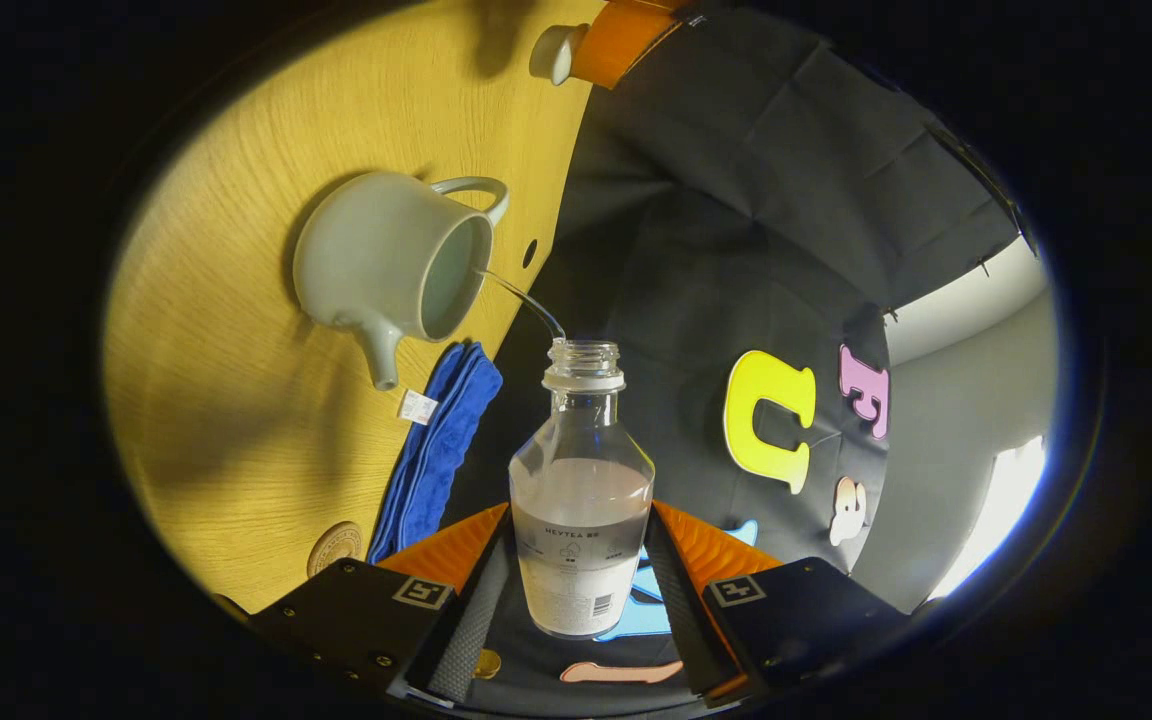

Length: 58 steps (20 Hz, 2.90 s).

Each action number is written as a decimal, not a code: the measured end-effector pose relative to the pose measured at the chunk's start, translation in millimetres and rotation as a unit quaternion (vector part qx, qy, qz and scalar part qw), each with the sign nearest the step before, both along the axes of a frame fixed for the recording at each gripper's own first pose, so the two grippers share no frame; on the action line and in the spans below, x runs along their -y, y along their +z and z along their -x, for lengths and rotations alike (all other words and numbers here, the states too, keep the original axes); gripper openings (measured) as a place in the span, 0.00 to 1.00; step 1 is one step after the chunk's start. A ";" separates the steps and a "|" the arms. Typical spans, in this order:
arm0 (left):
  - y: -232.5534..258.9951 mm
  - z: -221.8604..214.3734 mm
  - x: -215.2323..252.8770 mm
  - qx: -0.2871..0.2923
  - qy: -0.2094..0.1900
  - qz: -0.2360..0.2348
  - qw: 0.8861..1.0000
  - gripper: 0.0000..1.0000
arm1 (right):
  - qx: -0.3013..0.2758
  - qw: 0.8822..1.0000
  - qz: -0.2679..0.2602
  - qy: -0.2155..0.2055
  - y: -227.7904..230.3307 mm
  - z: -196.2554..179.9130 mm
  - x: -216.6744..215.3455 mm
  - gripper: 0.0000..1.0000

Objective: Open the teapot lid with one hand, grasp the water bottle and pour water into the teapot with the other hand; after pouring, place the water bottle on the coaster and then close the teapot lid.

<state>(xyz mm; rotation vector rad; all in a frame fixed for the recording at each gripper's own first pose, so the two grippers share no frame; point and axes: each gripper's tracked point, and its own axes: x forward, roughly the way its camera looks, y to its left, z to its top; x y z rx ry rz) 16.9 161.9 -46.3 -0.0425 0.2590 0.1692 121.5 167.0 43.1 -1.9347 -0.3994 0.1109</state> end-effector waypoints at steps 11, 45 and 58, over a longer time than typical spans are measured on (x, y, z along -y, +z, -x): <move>-1.1 -0.2 1.2 0.000 0.000 0.000 1.000 0.11 | 0.011 1.000 0.016 0.007 3.2 -0.3 -1.1 0.77; -2.4 0.4 1.6 -0.001 -0.006 0.005 1.000 0.12 | 0.057 0.993 0.101 0.020 19.7 -1.9 -6.6 0.77; -1.0 1.0 0.8 -0.001 -0.004 0.006 1.000 0.12 | 0.109 0.978 0.166 0.059 21.6 6.8 -16.7 0.77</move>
